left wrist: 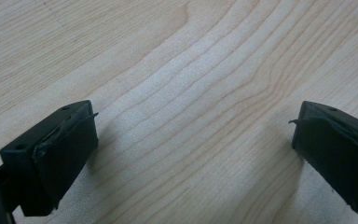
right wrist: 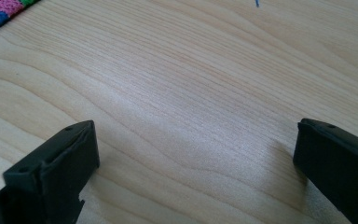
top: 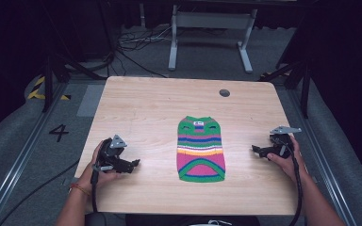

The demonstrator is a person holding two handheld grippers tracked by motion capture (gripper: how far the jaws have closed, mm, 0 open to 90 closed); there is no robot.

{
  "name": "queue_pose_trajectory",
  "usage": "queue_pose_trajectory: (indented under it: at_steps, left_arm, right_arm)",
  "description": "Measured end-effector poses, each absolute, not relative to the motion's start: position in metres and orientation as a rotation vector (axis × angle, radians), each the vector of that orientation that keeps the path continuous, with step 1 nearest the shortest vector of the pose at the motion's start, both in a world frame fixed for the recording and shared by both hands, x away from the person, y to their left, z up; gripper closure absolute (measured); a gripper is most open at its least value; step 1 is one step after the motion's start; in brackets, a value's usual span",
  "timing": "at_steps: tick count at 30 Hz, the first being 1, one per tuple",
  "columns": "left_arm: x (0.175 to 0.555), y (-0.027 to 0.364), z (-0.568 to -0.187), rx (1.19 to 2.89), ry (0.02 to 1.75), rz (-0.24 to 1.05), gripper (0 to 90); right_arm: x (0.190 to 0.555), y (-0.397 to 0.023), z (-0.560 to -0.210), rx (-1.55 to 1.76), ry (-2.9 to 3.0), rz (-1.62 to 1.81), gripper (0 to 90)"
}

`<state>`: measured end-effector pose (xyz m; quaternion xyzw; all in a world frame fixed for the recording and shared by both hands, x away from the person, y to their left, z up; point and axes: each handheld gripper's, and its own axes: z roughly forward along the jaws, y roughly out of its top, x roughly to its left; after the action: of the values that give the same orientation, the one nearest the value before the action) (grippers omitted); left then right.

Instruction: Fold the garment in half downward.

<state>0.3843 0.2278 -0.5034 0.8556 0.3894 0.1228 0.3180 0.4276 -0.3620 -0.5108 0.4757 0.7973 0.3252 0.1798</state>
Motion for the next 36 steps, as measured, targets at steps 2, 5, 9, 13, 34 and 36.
queue_pose_trajectory:
  at_steps: [2, 5, 9, 13, 34, 36]
  left_arm:
    - [0.385, 0.228, -0.503, 2.257, 1.014, 0.326, 0.3]
    - [0.385, 0.23, -0.503, 2.265, 0.987, 0.314, 0.3]
    - [0.385, 0.23, -0.503, 2.263, 0.99, 0.315, 0.4]
    - [0.387, 0.228, -0.503, 2.255, 1.002, 0.319, 0.4]
    - [0.423, 0.206, -0.477, 2.2, 0.977, 0.361, 36.0]
    - [0.427, 0.201, -0.474, 2.205, 0.962, 0.371, 36.0]
  right_arm:
    - [0.428, -0.362, -0.511, 1.343, 2.253, 0.918, 0.4]
    - [0.427, -0.362, -0.511, 1.347, 2.249, 0.916, 0.4]
    - [0.427, -0.362, -0.511, 1.349, 2.246, 0.915, 0.4]
    - [0.426, -0.362, -0.511, 1.349, 2.246, 0.914, 0.4]
    - [0.428, -0.36, -0.478, 1.22, 2.311, 1.04, 39.0]
    - [0.43, -0.357, -0.473, 1.207, 2.307, 1.058, 39.2]
